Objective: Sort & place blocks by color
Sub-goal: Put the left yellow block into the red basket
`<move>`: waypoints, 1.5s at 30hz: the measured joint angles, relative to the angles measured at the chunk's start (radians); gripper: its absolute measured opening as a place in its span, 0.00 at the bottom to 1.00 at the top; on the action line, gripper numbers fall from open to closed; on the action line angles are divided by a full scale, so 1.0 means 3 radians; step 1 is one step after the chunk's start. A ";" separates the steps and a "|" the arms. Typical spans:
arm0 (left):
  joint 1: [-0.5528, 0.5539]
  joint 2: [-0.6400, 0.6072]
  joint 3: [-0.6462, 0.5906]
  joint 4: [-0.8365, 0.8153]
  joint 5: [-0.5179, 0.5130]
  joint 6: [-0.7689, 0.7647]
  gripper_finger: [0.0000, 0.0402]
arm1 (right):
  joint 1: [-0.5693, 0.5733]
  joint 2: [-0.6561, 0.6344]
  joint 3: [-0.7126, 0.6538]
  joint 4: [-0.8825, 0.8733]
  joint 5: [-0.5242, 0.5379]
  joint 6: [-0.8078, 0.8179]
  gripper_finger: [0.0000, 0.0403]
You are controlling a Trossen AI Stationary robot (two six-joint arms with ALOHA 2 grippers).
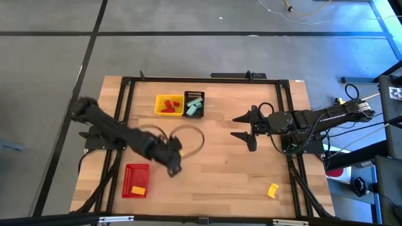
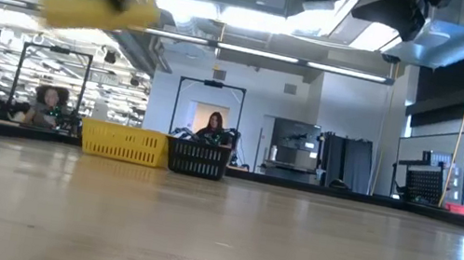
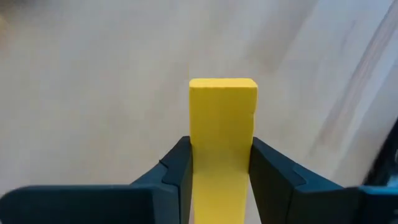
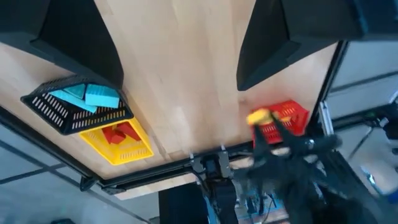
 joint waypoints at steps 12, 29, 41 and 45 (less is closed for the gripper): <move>0.0602 -0.1339 -0.0612 0.1232 -0.0768 0.1631 0.28 | 0.0000 0.0089 0.0000 0.0428 -0.0001 0.0227 0.78; 0.0982 -0.1897 -0.2248 0.4541 0.0209 0.2066 0.28 | 0.0000 0.0272 0.0000 0.0697 -0.0121 -0.0132 0.78; 0.0982 -0.1898 -0.2248 0.4535 0.0232 0.2067 0.28 | 0.0000 0.0272 0.0000 0.0688 -0.0120 -0.0139 0.78; 0.0983 -0.1898 -0.2248 0.4535 0.0232 0.2068 0.28 | 0.0000 0.0272 0.0000 0.0688 -0.0120 -0.0139 0.78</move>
